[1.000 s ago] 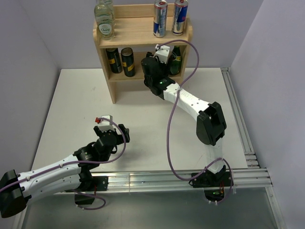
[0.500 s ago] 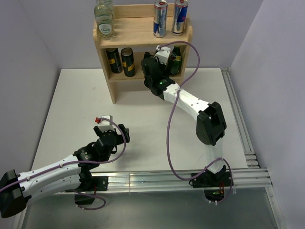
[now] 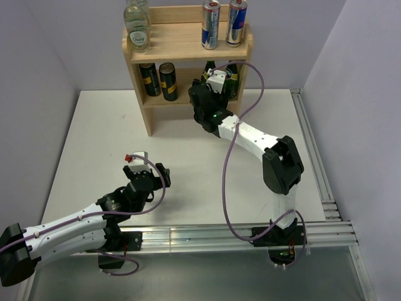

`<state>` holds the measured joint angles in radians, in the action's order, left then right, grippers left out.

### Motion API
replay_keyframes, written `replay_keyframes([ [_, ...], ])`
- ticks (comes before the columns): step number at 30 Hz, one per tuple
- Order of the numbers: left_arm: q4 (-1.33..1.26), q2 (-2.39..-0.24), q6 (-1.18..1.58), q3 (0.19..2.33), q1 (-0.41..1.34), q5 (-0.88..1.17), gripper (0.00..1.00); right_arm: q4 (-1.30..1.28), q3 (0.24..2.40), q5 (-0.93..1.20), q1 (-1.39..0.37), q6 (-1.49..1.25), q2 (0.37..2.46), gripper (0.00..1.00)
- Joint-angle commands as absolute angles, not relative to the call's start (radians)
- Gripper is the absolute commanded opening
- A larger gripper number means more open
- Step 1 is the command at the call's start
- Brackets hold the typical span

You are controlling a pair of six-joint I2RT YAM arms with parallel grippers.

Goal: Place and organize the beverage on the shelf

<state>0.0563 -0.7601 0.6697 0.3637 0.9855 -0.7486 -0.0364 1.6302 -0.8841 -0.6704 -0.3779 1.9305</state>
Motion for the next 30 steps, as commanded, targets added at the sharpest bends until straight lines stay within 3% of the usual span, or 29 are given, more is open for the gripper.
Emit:
replay_keyframes([
  [1, 0.02, -0.744, 0.66, 0.357, 0.989, -0.742, 0.99, -0.035, 1.573, -0.868, -0.669, -0.394, 1.833, 1.0],
  [16, 0.023, -0.749, 0.661, 0.36, 0.989, -0.747, 0.99, -0.003, 1.265, -0.649, -0.742, -0.397, 1.648, 1.0],
  [25, 0.041, -0.768, 0.661, 0.394, 0.989, -0.749, 0.99, -0.129, 0.976, -0.586, -0.949, -0.536, 1.287, 1.0],
  [30, 0.198, -0.744, 0.687, 0.544, 1.009, -0.712, 0.99, -0.293, 0.878, -0.715, -1.115, -0.595, 0.987, 1.0],
])
